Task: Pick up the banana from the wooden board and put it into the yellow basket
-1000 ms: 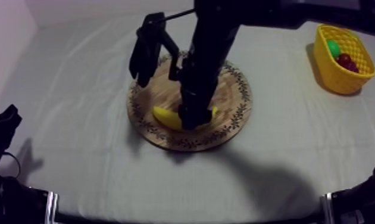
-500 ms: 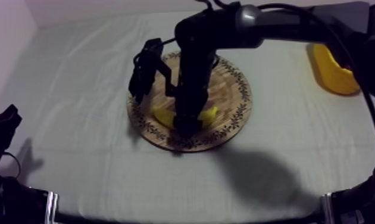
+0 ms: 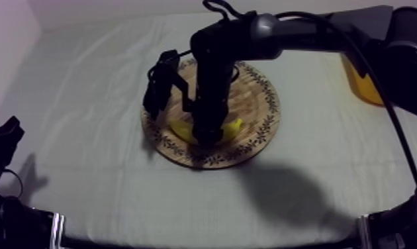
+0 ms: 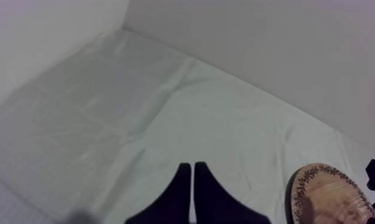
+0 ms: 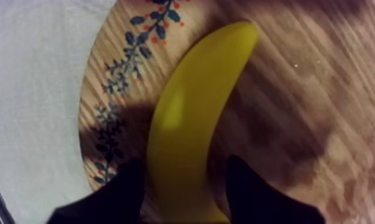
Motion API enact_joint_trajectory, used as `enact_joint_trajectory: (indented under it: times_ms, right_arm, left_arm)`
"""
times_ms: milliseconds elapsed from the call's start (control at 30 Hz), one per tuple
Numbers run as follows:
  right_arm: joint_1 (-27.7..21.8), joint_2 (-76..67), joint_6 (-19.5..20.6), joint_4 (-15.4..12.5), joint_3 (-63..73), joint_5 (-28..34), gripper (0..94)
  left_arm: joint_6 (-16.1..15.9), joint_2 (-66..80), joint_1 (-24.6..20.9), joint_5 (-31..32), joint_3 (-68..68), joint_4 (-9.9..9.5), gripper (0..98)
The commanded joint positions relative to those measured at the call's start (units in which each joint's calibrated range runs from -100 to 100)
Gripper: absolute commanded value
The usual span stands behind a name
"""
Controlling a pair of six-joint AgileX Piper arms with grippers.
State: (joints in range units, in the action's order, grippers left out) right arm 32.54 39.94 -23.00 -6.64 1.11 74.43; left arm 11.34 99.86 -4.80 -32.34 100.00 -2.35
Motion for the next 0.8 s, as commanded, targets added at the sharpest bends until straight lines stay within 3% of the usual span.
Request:
enact_joint_trajectory:
  times_ms: [0,433,767]
  right_arm:
    - [0.17,0.01,0.04,0.29,0.13,0.15,34.4]
    - [-1.17,-4.70,0.37,0.72,0.32,3.08,29.6]
    - [-6.72,-18.62,2.26,0.77,-0.39,5.66,29.7]
  left_arm:
    - [0.01,-0.04,-0.01,0.00,0.00,-0.02,0.1]
    - [0.01,-0.04,-0.01,0.00,0.00,-0.02,0.1]
    - [0.01,-0.04,-0.01,0.00,0.00,-0.02,0.1]
